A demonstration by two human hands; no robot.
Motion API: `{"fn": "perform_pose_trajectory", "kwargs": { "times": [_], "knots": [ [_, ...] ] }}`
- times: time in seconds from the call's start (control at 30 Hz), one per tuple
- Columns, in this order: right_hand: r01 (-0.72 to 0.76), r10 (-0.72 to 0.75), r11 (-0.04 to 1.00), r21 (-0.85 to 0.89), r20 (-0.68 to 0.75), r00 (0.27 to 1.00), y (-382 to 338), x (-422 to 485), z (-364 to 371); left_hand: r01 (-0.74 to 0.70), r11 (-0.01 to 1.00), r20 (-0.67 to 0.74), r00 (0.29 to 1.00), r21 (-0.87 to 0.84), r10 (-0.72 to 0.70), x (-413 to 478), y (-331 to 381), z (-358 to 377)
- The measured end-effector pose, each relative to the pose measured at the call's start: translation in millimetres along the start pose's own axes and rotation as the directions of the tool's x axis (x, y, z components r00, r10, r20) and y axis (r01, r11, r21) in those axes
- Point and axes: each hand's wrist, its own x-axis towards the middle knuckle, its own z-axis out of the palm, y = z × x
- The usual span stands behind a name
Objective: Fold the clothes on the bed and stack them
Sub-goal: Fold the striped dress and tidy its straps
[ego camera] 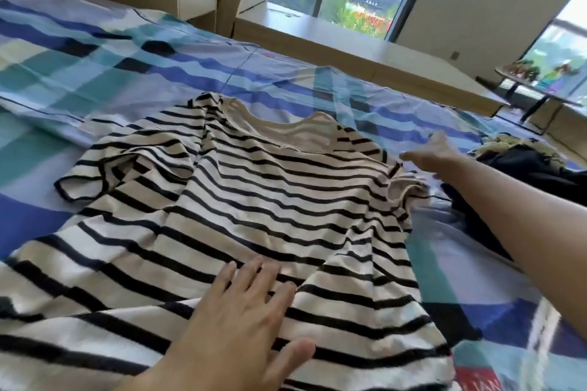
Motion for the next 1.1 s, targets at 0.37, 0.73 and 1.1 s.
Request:
{"fn": "perform_pose_trajectory", "kwargs": {
  "times": [0.37, 0.73, 1.1],
  "knots": [
    [-0.186, 0.174, 0.976, 0.113, 0.108, 0.979, 62, -9, 44, 0.063, 0.994, -0.157, 0.985, -0.090, -0.076, 26, 26, -5],
    [-0.322, 0.146, 0.758, 0.567, 0.334, 0.931, 84, -18, 25, 0.122, 0.992, -0.181, 0.976, -0.003, -0.121, 59, 14, 21],
    [0.195, -0.217, 0.880, 0.433, 0.000, 0.976, -11, -55, -14, 0.115, 0.992, -0.250, 0.963, 0.044, -0.101, 62, 11, 31]
  ]
}}
